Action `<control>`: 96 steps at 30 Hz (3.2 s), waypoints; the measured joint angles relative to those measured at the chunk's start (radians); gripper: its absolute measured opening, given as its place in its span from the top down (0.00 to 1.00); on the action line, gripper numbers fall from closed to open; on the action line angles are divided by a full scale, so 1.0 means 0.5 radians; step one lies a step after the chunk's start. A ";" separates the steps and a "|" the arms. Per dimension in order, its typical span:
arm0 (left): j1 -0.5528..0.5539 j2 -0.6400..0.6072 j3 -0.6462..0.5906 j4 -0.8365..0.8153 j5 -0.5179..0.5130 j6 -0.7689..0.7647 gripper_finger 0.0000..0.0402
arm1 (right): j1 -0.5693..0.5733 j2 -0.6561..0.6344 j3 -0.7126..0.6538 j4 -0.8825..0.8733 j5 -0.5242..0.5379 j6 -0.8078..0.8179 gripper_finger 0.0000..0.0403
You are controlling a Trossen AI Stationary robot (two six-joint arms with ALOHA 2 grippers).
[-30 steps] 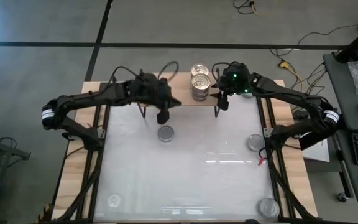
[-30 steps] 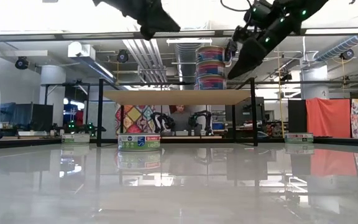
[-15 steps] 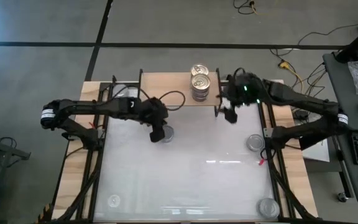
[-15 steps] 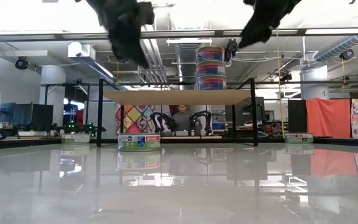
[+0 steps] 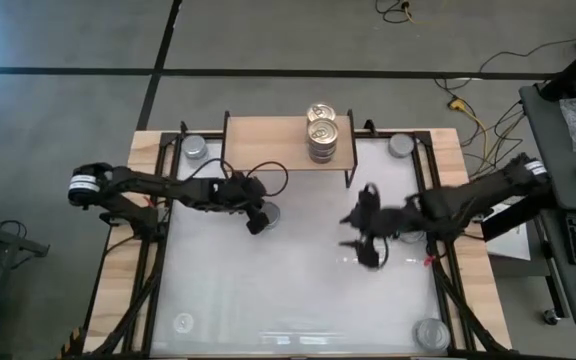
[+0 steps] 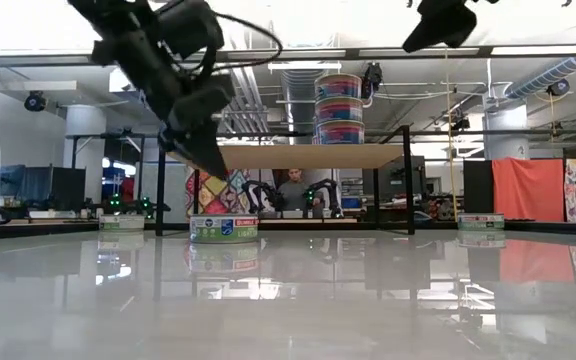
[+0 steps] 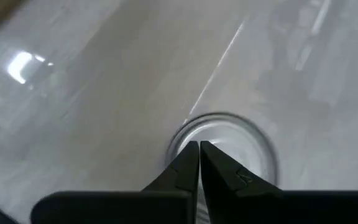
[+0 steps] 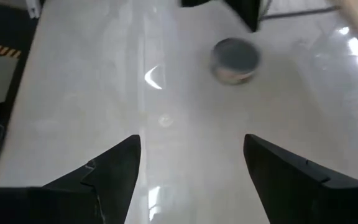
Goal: Stack canned seafood by type on shelf
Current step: Put the green tuna can on the shelf
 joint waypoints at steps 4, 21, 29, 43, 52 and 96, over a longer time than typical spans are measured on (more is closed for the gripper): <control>0.002 0.109 -0.068 0.073 -0.191 -0.119 1.00 | 0.207 0.204 -0.009 0.158 0.081 0.168 0.32; -0.601 0.260 -0.081 0.180 -0.226 -0.211 1.00 | 0.267 0.868 0.054 0.538 0.306 0.348 0.40; -0.929 0.074 -0.073 0.016 -0.307 -0.507 1.00 | 0.078 1.202 0.134 0.781 0.162 0.019 0.36; -1.212 0.118 -0.182 -0.116 -0.449 -1.147 1.00 | -0.333 1.446 0.325 0.769 -0.336 -0.648 0.12; -1.277 0.162 -0.233 0.008 -0.456 -1.062 1.00 | -0.528 1.479 0.329 0.911 -0.611 -1.046 0.04; -1.462 0.267 -0.317 0.235 -0.510 -0.936 1.00 | -0.281 1.627 -0.193 2.073 -0.393 -0.370 0.04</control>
